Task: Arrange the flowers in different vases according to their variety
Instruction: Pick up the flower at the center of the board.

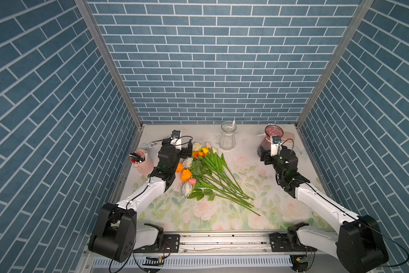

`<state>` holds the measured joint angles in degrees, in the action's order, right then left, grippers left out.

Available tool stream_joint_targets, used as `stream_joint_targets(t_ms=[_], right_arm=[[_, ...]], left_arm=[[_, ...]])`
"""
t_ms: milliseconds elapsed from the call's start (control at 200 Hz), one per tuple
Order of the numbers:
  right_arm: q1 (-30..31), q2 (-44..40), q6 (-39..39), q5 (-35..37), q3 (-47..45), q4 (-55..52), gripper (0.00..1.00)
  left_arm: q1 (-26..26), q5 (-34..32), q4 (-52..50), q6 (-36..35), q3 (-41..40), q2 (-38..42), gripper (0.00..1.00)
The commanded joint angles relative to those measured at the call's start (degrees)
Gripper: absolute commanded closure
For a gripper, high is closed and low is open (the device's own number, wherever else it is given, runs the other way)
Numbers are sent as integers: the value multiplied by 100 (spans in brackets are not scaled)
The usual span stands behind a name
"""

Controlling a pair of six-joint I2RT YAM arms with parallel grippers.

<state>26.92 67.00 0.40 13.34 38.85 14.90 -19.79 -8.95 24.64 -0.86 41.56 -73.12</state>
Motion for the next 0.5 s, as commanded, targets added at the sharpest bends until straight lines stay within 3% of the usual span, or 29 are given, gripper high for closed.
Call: stream_joint_targets(t_ms=[0,220,365,495], right_arm=[[884,270,426,424,504,-1766,18],[2169,1544,1539,-234,1496,-2243,21],[2378,2928,2027,-1111,2494,-2438,29],[2397,3875,2239,-1334,3361,-2812,37]], left_arm=[[-464,-663,-1450,662,83,296,0],[-1125,-908,-2528,1487,131,1127,0],[-1371,-857,-3056,2012,-63,1723,0],[-1492,-502,-3238,2459,-369,1988,0]])
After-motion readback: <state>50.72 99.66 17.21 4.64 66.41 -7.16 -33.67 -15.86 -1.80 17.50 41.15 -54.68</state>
